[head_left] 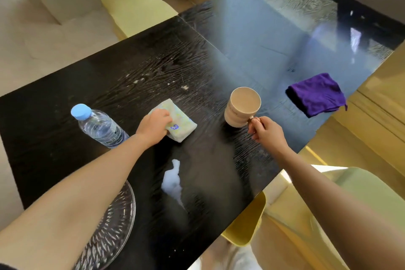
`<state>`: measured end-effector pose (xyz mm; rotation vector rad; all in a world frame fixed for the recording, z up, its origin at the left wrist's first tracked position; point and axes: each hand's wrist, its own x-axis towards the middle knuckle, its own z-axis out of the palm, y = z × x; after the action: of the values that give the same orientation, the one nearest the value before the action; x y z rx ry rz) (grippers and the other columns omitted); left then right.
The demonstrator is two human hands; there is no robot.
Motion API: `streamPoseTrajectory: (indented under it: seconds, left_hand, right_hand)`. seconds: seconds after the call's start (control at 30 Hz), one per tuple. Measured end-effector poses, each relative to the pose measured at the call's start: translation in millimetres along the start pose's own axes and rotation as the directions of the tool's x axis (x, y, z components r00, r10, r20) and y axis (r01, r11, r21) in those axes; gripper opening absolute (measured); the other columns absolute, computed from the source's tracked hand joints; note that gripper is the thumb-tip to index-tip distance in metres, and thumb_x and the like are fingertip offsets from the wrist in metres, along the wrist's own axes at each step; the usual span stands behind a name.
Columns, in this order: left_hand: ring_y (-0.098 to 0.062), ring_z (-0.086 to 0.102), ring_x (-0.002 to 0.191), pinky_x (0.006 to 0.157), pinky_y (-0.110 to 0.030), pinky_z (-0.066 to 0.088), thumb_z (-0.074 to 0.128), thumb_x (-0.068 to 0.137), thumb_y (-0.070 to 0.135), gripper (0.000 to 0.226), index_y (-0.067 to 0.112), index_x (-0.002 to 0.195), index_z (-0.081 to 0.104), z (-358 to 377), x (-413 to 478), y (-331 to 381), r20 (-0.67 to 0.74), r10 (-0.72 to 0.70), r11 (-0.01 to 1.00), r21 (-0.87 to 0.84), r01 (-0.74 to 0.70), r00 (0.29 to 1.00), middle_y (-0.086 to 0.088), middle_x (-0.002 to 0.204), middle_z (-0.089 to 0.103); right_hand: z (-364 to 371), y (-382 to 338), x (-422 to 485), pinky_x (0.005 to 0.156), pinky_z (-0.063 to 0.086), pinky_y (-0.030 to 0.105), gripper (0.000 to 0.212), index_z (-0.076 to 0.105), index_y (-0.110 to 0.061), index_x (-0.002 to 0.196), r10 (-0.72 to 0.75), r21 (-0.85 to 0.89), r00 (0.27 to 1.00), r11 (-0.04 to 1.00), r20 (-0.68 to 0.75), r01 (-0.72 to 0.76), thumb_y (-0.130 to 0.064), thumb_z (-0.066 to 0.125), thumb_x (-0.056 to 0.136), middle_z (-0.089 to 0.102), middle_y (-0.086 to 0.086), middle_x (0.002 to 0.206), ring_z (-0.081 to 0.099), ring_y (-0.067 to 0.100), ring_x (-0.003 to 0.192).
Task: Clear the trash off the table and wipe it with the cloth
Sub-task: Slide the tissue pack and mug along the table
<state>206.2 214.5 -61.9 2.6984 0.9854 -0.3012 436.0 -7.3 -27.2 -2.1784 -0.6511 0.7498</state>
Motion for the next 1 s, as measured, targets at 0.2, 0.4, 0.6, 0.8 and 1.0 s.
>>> streamPoseTrajectory:
  seconds: [0.2, 0.4, 0.6, 0.8, 1.0]
  left_hand:
    - [-0.026, 0.042, 0.119, 0.091, -0.046, 0.046, 0.062, 0.085, 0.017, 0.03, 0.009, 0.114, 0.063, -24.4, 24.8, 18.6, -0.084, -0.039, 0.993, -0.11, 0.03, 0.996, -0.007, 0.124, 0.054]
    - [-0.024, 0.044, 0.117, 0.087, -0.04, 0.046, 0.064, 0.085, 0.02, 0.026, 0.011, 0.108, 0.065, -39.4, 77.8, 78.7, -0.088, -0.057, 0.991, -0.129, 0.046, 0.994, -0.005, 0.122, 0.056]
    - [-0.025, 0.044, 0.117, 0.081, -0.04, 0.045, 0.061, 0.086, 0.018, 0.021, 0.011, 0.106, 0.064, -43.5, 145.9, 147.0, -0.081, -0.077, 0.994, -0.089, 0.07, 0.994, -0.006, 0.12, 0.056]
    - [-0.029, 0.042, 0.121, 0.086, -0.041, 0.043, 0.056, 0.086, 0.009, 0.024, 0.008, 0.109, 0.06, -34.0, 206.4, 178.9, -0.119, -0.097, 0.995, -0.045, 0.092, 0.988, -0.01, 0.125, 0.052]
    - [-0.03, 0.042, 0.119, 0.079, -0.044, 0.046, 0.053, 0.085, -0.001, 0.023, 0.005, 0.106, 0.059, -12.6, 233.0, 185.1, -0.118, -0.113, 0.994, -0.026, 0.11, 0.987, -0.012, 0.121, 0.051]
  right_hand:
    - [-25.2, -2.8, 44.5, 0.066, 0.046, 0.027, 0.033, 0.058, -0.009, 0.079, -0.04, -0.02, 0.999, 0.999, 0.006, 0.04, -0.029, 0.042, 0.1, 0.063, 0.004, 0.075, 0.054, 0.015, 0.061]
    - [-61.8, 7.3, 84.0, 0.071, 0.05, 0.036, 0.032, 0.059, -0.006, 0.079, -0.058, -0.013, 0.998, 0.998, 0.01, 0.058, -0.028, 0.044, 0.098, 0.061, 0.003, 0.071, 0.055, 0.016, 0.062]
    - [-94.2, 28.0, 129.5, 0.073, 0.053, 0.039, 0.038, 0.061, 0.0, 0.086, -0.04, -0.019, 0.999, 0.999, 0.027, 0.041, -0.031, 0.045, 0.098, 0.064, 0.007, 0.074, 0.058, 0.016, 0.065]
    - [-103.0, 40.7, 165.6, 0.071, 0.052, 0.034, 0.036, 0.061, 0.002, 0.092, -0.038, 0.037, 0.999, 0.999, 0.027, 0.037, -0.028, 0.044, 0.099, 0.062, 0.002, 0.074, 0.055, 0.011, 0.061]
    - [-87.4, 48.9, 174.8, 0.067, 0.052, 0.032, 0.028, 0.059, -0.005, 0.087, -0.033, 0.132, 0.998, 0.991, 0.054, 0.026, -0.028, 0.047, 0.097, 0.063, 0.0, 0.074, 0.054, 0.01, 0.055]
